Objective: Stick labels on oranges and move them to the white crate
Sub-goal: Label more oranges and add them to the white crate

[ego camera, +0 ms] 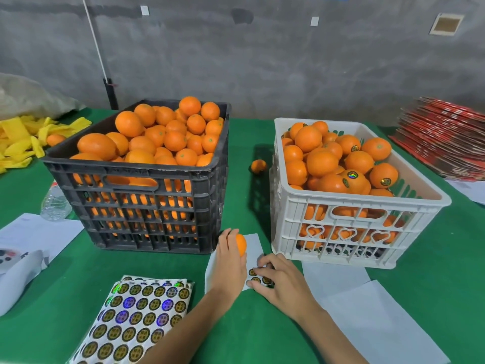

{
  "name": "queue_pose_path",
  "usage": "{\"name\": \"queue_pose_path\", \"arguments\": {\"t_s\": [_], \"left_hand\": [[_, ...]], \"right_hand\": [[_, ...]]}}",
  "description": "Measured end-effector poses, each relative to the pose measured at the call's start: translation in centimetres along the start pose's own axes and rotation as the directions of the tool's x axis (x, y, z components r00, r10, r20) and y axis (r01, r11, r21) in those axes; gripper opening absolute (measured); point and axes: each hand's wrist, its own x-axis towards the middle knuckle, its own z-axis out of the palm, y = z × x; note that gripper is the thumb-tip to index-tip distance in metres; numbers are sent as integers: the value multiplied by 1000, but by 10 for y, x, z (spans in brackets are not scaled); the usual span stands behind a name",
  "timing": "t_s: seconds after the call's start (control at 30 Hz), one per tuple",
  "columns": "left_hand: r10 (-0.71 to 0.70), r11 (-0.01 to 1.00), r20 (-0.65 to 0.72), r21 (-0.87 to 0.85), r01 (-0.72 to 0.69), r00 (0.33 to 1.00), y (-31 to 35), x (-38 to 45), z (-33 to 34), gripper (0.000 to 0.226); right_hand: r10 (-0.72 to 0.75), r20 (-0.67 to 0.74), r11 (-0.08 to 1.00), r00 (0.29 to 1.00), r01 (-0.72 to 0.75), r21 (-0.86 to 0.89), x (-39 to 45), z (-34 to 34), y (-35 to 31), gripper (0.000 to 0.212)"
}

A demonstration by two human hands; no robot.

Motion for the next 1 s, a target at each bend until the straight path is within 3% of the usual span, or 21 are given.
{"name": "queue_pose_path", "arguments": {"t_s": [0.2, 0.27, 0.37, 0.47, 0.53, 0.63, 0.87, 1.0], "left_hand": [[-17, 990, 32, -136, 21, 999, -6, 2, 2, 63], [0, 990, 43, -138, 6, 999, -8, 2, 2, 63], [20, 988, 39, -152, -14, 999, -12, 1, 2, 62], [19, 990, 33, -139, -14, 999, -13, 0, 1, 62], [13, 990, 36, -143, -8, 999, -13, 0, 2, 62], [12, 989, 31, -150, -7, 999, -12, 0, 1, 62], [18, 980, 35, -196, -10, 999, -12, -1, -2, 61], [10, 978, 46, -209, 0, 999, -13, -2, -4, 61]], "right_hand": [[136, -81, 958, 987, -110, 265, 7, 6, -5, 19], [160, -91, 956, 983, -132, 262, 7, 7, -5, 9], [109, -67, 980, 992, -96, 175, 7, 5, 0, 10], [97, -40, 982, 995, -89, 169, 5, 4, 1, 43], [55, -47, 989, 997, -49, 136, 4, 4, -2, 51], [18, -63, 993, 998, -11, 117, 5, 4, -4, 46], [181, -82, 959, 980, -158, 234, 9, 11, -14, 17], [173, -59, 970, 983, -159, 184, 10, 10, -15, 16]]}}
